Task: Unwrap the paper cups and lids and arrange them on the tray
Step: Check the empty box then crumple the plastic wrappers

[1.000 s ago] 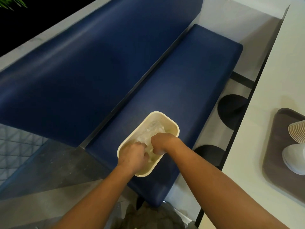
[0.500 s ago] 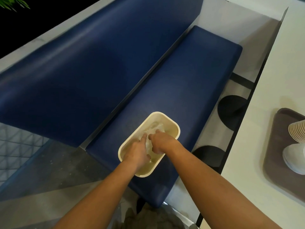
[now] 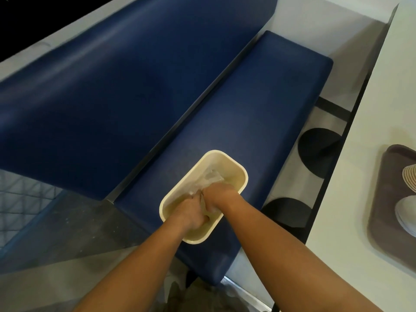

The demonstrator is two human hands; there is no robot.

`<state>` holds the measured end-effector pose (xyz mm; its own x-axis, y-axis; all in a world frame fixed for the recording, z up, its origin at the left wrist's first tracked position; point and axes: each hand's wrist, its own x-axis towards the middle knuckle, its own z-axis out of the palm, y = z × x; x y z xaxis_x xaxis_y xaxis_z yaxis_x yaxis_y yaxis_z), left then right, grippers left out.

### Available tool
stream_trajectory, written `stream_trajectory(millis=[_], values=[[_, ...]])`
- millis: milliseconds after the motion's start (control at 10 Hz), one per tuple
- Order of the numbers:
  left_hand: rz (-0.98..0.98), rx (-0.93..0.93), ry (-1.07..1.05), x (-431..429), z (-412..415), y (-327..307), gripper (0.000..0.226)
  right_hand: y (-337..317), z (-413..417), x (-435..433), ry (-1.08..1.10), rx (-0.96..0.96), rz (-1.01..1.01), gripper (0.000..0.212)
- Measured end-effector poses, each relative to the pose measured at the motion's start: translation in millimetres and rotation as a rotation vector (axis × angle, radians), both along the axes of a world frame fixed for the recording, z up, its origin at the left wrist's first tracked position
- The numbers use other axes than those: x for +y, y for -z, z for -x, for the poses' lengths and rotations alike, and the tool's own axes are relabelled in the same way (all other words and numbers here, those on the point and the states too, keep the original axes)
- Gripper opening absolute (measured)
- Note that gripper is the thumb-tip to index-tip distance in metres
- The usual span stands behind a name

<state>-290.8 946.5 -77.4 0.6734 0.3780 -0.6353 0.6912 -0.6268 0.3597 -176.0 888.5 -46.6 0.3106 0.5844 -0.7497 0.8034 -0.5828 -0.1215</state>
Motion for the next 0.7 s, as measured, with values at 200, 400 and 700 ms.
stream_trajectory(millis=[200, 400, 700], values=[[-0.109, -0.114, -0.031, 6.4, 14.4, -36.0, 0.072, -26.9, 2.4, 5.9, -0.016, -0.097, -0.191, 0.016], [0.024, -0.184, -0.094, 5.2, 27.0, -40.0, 0.107, -13.8, 2.3, -1.5, 0.100, -0.176, -0.368, 0.036], [0.019, -0.146, -0.082, -0.4, 8.8, -36.6, 0.082, -9.5, 2.4, -10.1, 0.012, -0.083, -0.202, 0.036]])
